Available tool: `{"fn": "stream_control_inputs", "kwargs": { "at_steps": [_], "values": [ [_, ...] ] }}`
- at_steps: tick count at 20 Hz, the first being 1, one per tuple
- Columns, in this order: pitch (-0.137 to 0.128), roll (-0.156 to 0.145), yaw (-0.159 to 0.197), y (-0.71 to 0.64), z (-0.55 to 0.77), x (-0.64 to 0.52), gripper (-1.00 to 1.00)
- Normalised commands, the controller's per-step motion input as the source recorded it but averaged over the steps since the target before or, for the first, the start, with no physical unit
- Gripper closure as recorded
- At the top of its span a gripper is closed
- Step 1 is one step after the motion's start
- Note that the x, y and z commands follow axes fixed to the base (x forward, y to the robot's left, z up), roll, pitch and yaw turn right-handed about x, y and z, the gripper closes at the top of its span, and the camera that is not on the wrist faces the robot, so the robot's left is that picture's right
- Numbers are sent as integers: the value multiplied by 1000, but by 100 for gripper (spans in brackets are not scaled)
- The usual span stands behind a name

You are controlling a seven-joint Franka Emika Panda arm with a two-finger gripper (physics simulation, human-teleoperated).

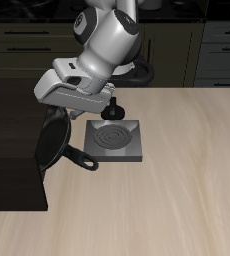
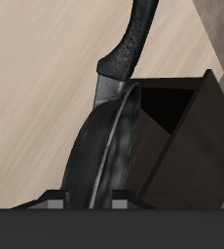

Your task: Place the frypan on the top layer of the shelf

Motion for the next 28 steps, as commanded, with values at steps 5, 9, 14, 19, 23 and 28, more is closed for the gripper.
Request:
{"fn": "stream_control_inputs", "kwargs": {
  "at_steps": [5, 9, 14, 19, 23, 28],
  "values": [
    [21, -66, 60, -126, -67, -5, 100],
    [19, -36, 50, -52, -45, 3, 100],
    [36, -27, 68, -54, -148, 15, 100],
    [53, -30, 37, -197, -372, 1, 100],
    [53, -54, 43, -309, -377, -29, 100],
    [41, -95, 25, -583, -198, -89, 100]
  ]
}}
